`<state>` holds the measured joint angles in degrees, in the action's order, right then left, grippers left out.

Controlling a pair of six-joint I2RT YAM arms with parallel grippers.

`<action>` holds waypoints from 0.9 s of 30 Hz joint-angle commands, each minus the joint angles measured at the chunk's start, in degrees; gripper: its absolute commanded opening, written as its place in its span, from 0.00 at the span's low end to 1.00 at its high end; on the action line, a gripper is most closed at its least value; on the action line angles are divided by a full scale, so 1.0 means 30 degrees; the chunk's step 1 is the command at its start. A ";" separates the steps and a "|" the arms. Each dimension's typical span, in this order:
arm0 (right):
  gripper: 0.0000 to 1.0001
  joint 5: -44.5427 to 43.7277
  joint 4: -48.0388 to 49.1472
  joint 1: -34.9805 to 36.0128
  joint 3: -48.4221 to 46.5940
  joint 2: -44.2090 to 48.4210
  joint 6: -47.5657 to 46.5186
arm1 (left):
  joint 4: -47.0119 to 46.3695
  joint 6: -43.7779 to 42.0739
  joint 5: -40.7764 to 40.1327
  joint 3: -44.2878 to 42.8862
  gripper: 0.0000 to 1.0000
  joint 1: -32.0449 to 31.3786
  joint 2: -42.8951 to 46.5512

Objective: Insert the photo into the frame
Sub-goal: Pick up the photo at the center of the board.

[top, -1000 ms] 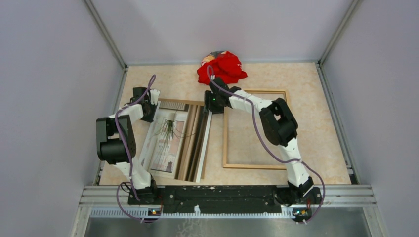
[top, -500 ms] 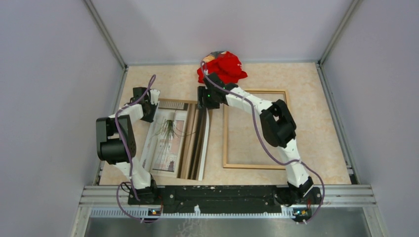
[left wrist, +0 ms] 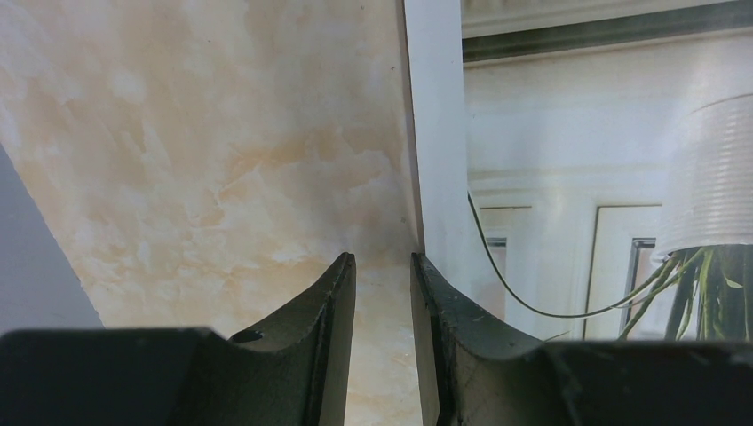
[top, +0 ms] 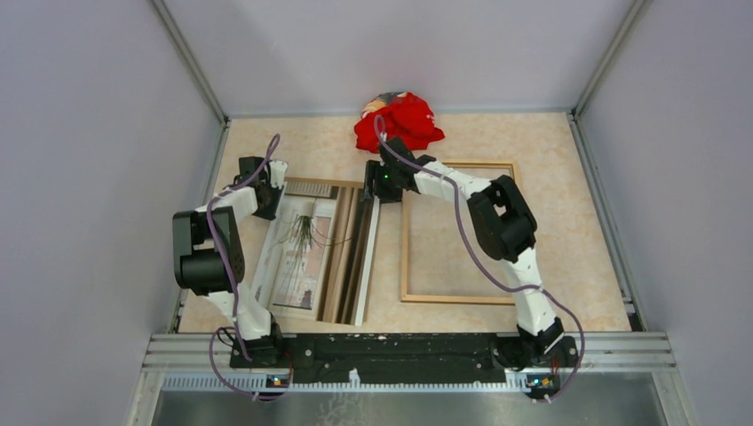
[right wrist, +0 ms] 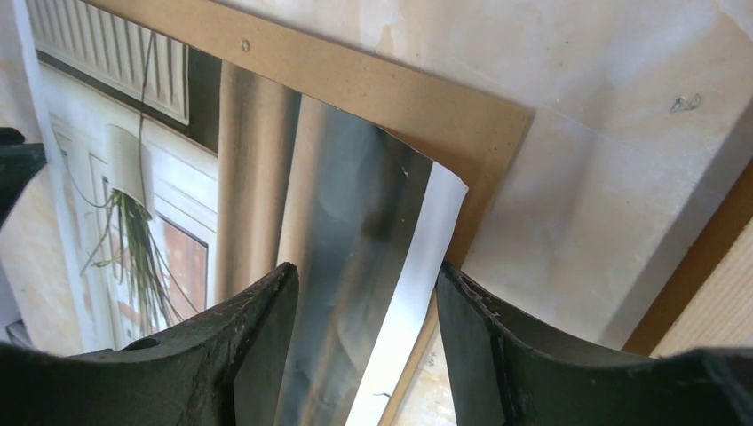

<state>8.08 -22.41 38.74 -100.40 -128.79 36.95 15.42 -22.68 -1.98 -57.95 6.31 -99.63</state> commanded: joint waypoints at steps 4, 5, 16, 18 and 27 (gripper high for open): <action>0.58 0.1304 0.2186 -0.0454 0.1004 0.0397 0.0711 | 0.0937 -0.0026 0.0380 0.0597 0.37 -0.0105 -0.0692; 0.58 0.1422 0.2325 -0.0509 0.1108 0.0414 0.0723 | 0.0959 -0.0036 0.0350 0.0597 0.37 -0.0105 -0.0678; 0.52 0.3362 0.5023 -0.0755 0.2625 0.1021 0.1924 | 0.0898 -0.0015 0.0333 0.0626 0.37 -0.0108 -0.0765; 0.48 0.3487 0.5083 -0.0763 0.2725 0.1011 0.2022 | 0.0917 -0.0035 0.0315 0.0612 0.37 -0.0090 -0.0731; 0.02 0.4648 0.5515 -0.1036 0.3176 0.1243 0.2711 | 0.1853 -0.0052 0.0543 0.0029 0.47 -0.0080 -0.0413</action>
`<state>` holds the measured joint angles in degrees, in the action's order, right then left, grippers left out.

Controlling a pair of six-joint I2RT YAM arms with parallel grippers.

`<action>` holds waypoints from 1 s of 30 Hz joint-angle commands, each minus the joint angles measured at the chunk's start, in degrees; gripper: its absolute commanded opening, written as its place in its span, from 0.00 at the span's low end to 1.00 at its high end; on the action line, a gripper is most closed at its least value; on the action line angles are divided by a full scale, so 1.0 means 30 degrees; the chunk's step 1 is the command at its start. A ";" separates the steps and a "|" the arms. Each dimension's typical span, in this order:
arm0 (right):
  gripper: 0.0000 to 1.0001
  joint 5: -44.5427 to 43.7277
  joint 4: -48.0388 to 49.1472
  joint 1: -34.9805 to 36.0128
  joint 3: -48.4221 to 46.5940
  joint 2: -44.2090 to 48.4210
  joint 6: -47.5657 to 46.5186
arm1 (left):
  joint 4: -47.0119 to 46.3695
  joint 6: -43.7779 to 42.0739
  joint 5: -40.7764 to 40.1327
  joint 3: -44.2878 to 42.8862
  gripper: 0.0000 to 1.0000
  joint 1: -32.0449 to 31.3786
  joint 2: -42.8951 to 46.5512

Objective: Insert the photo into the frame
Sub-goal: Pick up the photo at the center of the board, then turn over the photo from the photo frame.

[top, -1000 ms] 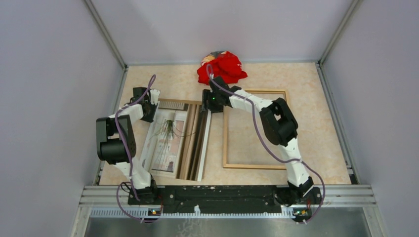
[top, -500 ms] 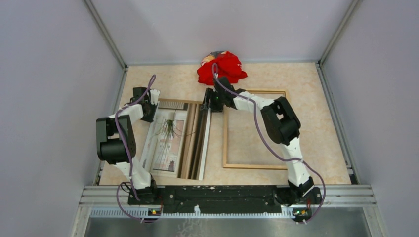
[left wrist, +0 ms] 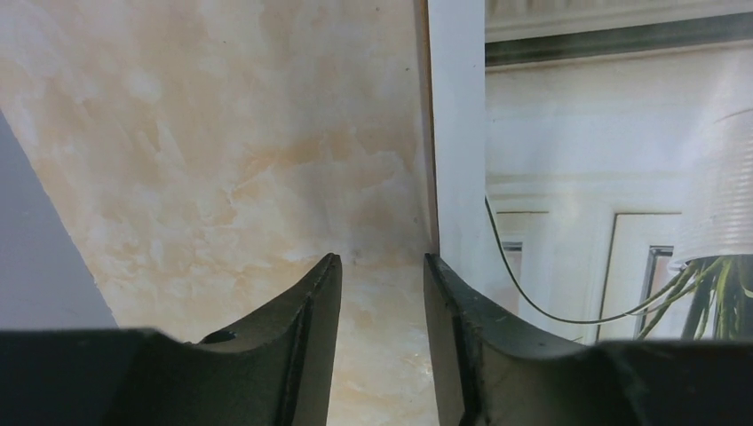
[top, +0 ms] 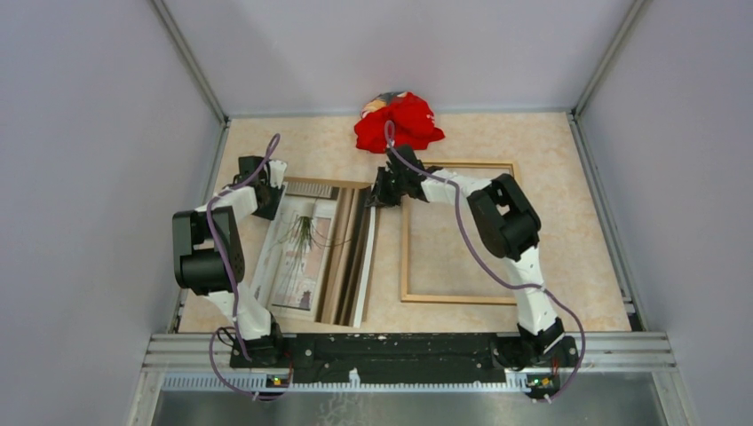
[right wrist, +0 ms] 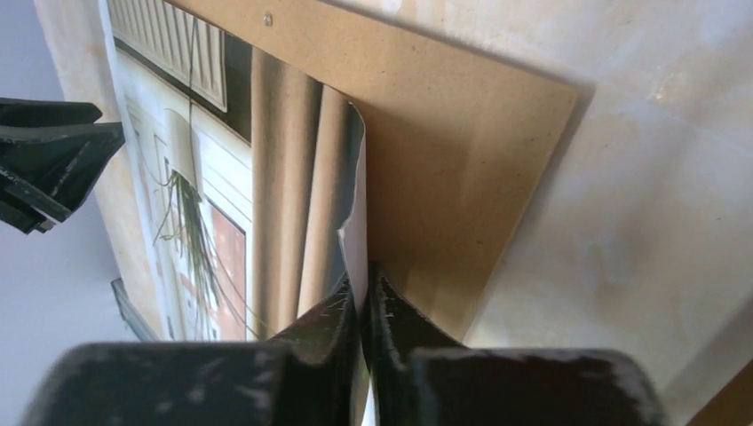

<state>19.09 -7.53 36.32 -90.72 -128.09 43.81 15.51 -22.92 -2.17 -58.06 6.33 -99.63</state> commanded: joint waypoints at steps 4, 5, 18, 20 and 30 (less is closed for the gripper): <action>0.00 0.2034 -0.0110 -0.0589 -0.0681 0.2681 0.0263 | 0.2618 -0.0088 0.1230 -0.0654 0.60 -0.0047 0.0182; 0.00 0.2069 -0.0864 -0.0723 -0.1051 0.3198 -0.0137 | 0.2872 -0.0073 0.1341 -0.0853 0.62 -0.0028 0.0343; 0.00 -0.2926 -1.3135 -0.6930 -0.0733 1.5623 -0.6338 | 0.3417 -0.0270 0.1549 -0.1175 0.70 -0.0028 0.0811; 0.00 -0.4878 -1.5237 -0.7821 -0.1762 1.7213 -0.7365 | 0.3407 -0.0217 0.1600 -0.1232 0.70 -0.0021 0.0780; 0.00 -0.9377 -2.1087 -0.7974 -0.9439 1.7990 -0.9027 | 0.3421 -0.0204 0.1754 -0.1255 0.70 -0.0025 0.0873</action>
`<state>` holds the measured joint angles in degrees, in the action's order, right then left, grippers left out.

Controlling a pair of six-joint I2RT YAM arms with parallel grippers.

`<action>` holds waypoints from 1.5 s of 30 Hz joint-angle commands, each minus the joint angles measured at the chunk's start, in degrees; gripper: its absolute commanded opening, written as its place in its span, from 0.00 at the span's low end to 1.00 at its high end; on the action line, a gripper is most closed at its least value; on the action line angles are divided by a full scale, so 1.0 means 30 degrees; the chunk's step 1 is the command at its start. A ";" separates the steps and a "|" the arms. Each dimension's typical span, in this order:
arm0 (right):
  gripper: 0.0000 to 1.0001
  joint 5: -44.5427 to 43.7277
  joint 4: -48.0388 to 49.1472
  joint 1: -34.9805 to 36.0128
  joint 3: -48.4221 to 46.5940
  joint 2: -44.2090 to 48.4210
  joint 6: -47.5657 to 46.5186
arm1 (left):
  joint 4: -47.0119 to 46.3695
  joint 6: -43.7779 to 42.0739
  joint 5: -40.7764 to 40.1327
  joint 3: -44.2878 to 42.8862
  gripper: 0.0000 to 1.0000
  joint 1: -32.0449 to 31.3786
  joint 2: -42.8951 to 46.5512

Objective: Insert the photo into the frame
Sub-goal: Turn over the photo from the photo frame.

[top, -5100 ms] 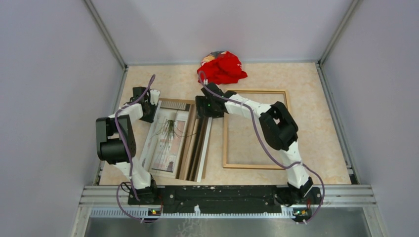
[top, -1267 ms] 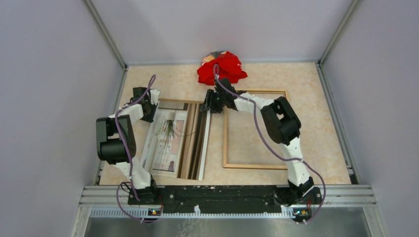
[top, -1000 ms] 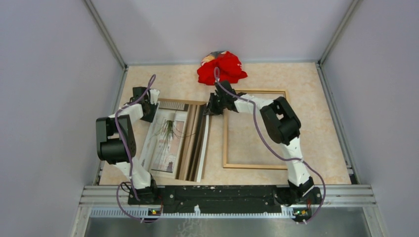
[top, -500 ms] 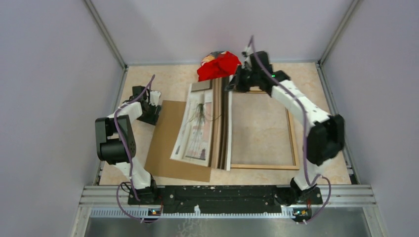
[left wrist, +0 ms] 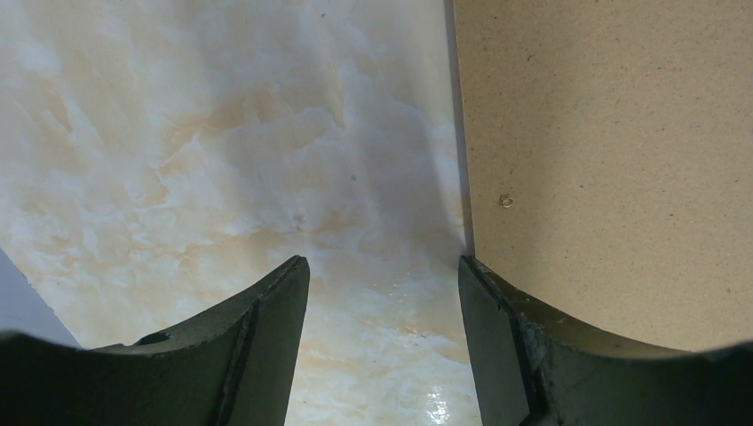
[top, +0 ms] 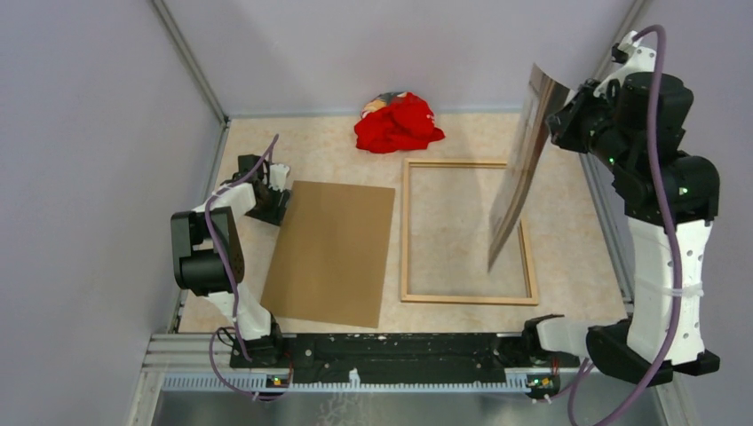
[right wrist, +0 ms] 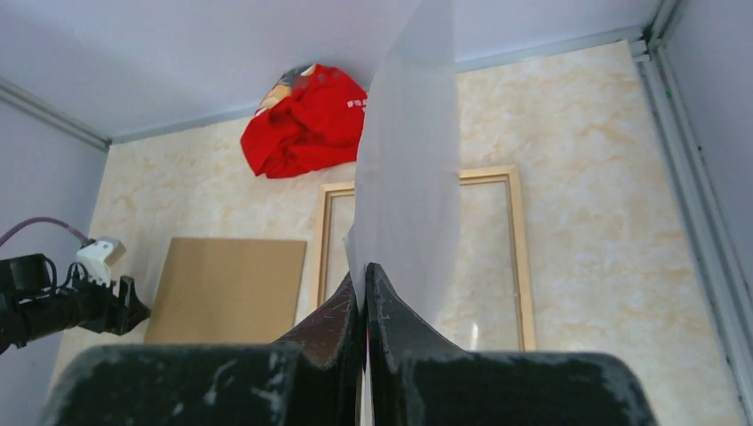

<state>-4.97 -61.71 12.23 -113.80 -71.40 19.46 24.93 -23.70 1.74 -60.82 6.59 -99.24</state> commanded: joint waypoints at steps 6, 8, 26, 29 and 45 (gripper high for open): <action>0.00 0.1928 -0.2174 0.0675 -0.1364 -0.2111 0.0310 | 0.0218 0.0005 0.0509 -0.0135 0.69 -0.0099 0.0954; 0.00 0.1190 -0.1302 0.2007 0.0270 -0.2242 0.0685 | 0.0186 -0.0024 0.0568 -0.0078 0.69 -0.0109 0.0993; 0.00 -0.2100 0.9130 0.5407 1.0453 -0.6190 1.1283 | 0.0094 -0.0154 0.0440 0.0289 0.68 -0.0101 0.1346; 0.00 -0.4008 0.8802 0.5783 0.9827 -0.7092 1.2791 | 0.0097 -0.0212 0.0466 0.0335 0.68 -0.0089 0.1329; 0.00 -0.7943 1.0203 0.6154 1.0157 -0.8850 1.8721 | -0.0265 -0.0310 0.0529 0.0585 0.67 -0.0101 0.1032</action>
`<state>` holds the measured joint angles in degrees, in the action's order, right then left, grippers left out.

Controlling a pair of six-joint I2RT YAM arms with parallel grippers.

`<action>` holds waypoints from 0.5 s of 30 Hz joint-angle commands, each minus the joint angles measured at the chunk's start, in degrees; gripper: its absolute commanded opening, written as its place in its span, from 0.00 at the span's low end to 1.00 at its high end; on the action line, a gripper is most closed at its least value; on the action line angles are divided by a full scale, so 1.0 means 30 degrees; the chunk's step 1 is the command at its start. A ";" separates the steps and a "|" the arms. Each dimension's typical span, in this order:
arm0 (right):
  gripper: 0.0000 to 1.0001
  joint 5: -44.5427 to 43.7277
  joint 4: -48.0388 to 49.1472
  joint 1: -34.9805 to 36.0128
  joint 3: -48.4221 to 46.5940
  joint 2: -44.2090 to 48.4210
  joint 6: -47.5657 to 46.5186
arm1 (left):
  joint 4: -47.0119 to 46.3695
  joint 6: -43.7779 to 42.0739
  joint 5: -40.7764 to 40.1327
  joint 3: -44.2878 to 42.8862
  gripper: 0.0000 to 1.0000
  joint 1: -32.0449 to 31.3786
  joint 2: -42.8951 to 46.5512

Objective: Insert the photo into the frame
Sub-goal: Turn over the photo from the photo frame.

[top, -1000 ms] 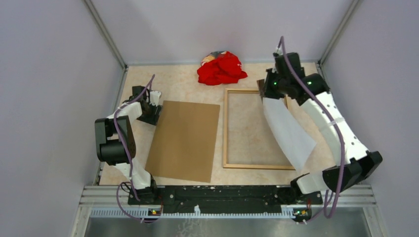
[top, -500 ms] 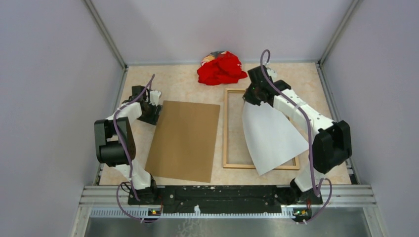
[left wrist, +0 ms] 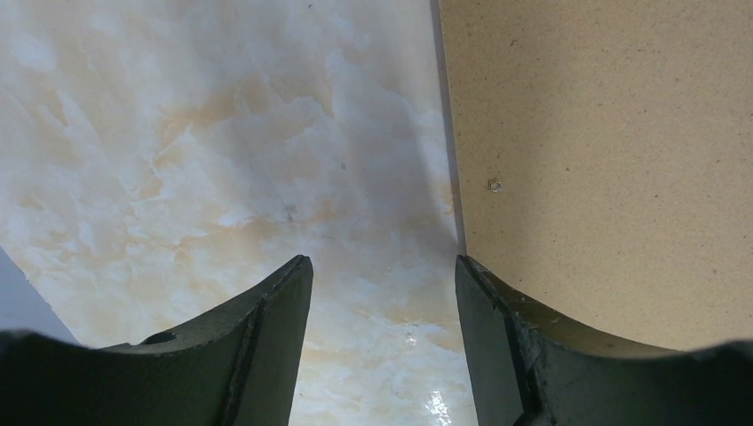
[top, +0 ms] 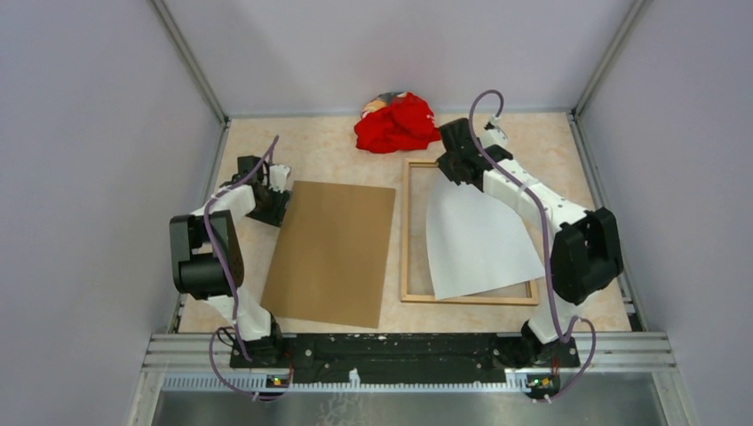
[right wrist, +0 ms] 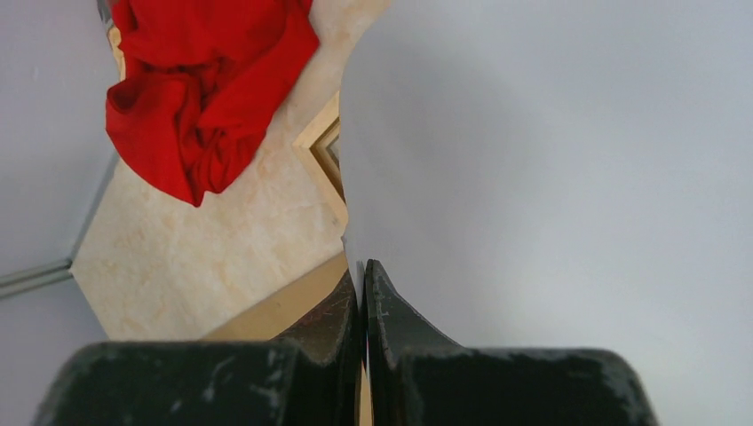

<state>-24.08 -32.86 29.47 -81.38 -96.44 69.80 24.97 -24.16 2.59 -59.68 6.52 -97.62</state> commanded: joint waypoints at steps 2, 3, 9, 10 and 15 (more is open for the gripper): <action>0.00 -0.2469 0.0376 0.0636 -0.1075 -0.0553 0.2529 | -0.0277 -0.0174 0.0254 0.0243 0.67 -0.0074 0.0491; 0.00 -0.2713 0.0528 0.0689 -0.1117 -0.0574 0.2718 | -0.0290 -0.0167 0.0265 0.0236 0.67 -0.0067 0.0487; 0.00 -0.3662 0.0279 0.0728 -0.1124 -0.0816 0.3757 | -0.0446 -0.0320 0.0209 0.0467 0.67 -0.0092 0.0555; 0.00 -0.3789 0.0336 0.0738 -0.0907 -0.0779 0.4135 | -0.0447 -0.0298 0.0201 0.0469 0.67 -0.0069 0.0500; 0.00 -0.4288 0.0308 0.0797 -0.1166 -0.1113 0.4800 | -0.0430 -0.0241 0.0335 0.0442 0.67 -0.0077 0.0474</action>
<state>-33.19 -32.29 31.14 -82.39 -98.91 81.19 24.10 -24.47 2.55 -58.70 6.52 -97.62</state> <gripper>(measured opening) 0.004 0.668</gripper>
